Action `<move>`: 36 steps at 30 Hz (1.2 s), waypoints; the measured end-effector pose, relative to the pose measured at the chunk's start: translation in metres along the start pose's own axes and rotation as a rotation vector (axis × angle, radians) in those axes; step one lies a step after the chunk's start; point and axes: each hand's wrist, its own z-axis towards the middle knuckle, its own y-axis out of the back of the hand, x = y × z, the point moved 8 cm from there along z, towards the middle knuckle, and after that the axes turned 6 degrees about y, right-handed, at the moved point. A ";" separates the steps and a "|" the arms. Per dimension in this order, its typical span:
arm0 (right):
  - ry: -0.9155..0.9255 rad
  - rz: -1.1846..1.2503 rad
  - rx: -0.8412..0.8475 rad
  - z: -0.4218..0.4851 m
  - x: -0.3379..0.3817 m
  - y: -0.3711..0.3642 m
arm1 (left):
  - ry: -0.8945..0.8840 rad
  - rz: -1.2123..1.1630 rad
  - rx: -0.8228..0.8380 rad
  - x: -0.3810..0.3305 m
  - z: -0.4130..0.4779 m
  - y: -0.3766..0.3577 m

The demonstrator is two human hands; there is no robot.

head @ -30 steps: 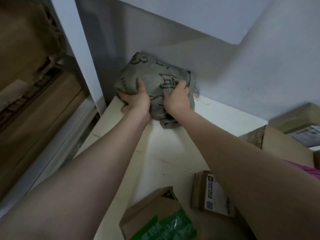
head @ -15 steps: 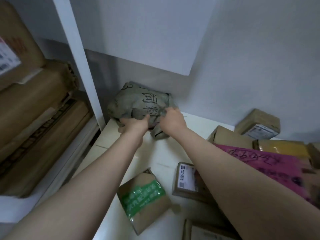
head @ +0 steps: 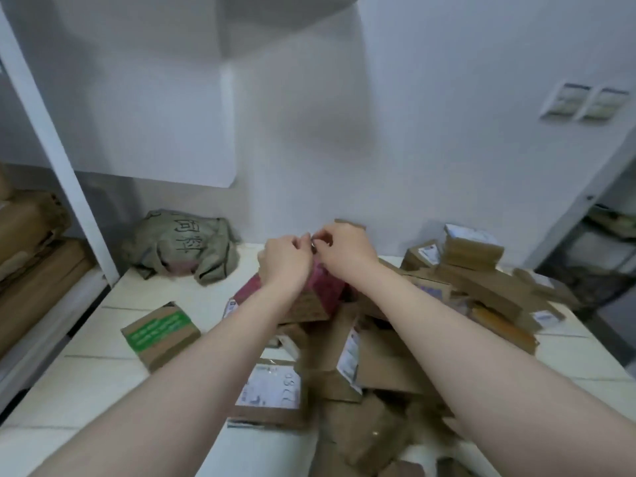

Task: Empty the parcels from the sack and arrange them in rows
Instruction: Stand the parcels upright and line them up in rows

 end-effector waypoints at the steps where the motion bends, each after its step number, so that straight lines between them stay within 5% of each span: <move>1: 0.017 0.018 -0.044 -0.019 -0.017 0.019 | -0.033 0.023 -0.024 -0.015 -0.022 -0.013; 4: 0.011 0.020 -0.172 -0.072 -0.077 0.072 | -0.093 0.024 -0.071 -0.053 -0.093 -0.046; 7: -0.105 -0.030 -0.209 -0.115 -0.149 0.102 | -0.342 0.208 -0.055 -0.092 -0.158 -0.086; 13: -0.217 -0.042 0.359 -0.181 -0.243 0.035 | -0.513 0.669 0.075 -0.072 -0.183 -0.160; 17: -0.159 -0.089 0.502 -0.185 -0.250 -0.004 | -0.380 0.750 0.042 -0.043 -0.154 -0.156; 25: -0.089 -0.100 0.502 -0.128 -0.240 -0.033 | -0.081 0.815 0.081 -0.019 -0.100 -0.137; 30: -0.020 -0.152 0.557 -0.095 -0.232 -0.026 | -0.260 0.873 -0.037 -0.062 -0.071 -0.132; 32: -0.034 -0.168 0.551 -0.086 -0.234 -0.024 | -0.376 0.973 0.073 -0.084 -0.057 -0.152; 36: -0.048 -0.200 0.568 -0.079 -0.240 -0.028 | -0.336 1.071 0.478 -0.074 -0.042 -0.196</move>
